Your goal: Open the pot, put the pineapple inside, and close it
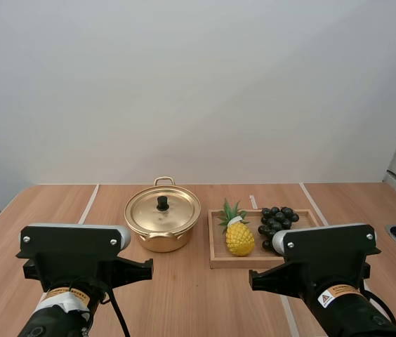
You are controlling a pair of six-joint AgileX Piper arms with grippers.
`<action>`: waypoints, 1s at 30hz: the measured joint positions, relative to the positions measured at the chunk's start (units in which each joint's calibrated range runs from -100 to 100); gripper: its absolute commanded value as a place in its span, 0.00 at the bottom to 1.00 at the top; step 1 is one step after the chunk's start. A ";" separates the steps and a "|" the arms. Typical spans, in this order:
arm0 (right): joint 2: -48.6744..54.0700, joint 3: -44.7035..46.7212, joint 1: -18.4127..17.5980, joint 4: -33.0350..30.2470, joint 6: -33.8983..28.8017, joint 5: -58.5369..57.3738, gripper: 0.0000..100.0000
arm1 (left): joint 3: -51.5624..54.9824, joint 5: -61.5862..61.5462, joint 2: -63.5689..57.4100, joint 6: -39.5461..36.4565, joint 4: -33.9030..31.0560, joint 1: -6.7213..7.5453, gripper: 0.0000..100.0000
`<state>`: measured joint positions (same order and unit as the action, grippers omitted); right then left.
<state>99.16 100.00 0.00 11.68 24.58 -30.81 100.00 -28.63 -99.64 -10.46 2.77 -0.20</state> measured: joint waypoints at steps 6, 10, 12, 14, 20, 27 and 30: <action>0.00 0.00 0.00 1.18 0.00 0.00 0.00 | 0.00 0.00 0.00 0.00 0.00 0.00 0.00; 0.00 0.00 0.00 -1.64 0.00 0.00 0.00 | 0.00 0.74 0.00 0.11 -1.11 0.00 0.00; 0.00 0.00 0.00 -7.51 0.00 0.00 0.00 | 0.00 3.01 0.00 0.49 -4.09 0.00 0.00; 0.00 0.00 0.06 -12.29 0.00 0.53 0.00 | 0.00 5.32 0.00 0.61 -7.00 0.00 0.00; 0.00 0.00 0.47 -16.94 -4.89 2.63 0.07 | 0.00 9.24 0.00 0.26 -12.51 0.00 0.16; 0.00 0.00 0.47 -16.96 -13.30 -0.83 0.48 | -0.11 7.02 0.00 -3.90 -13.04 0.00 0.91; 0.00 0.00 0.47 -16.36 -14.13 -1.30 0.73 | -0.42 3.43 0.00 -6.10 -13.14 -0.53 1.00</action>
<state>99.16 100.00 0.47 -4.68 10.46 -32.12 99.58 -25.20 -99.64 -16.56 -10.38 -0.73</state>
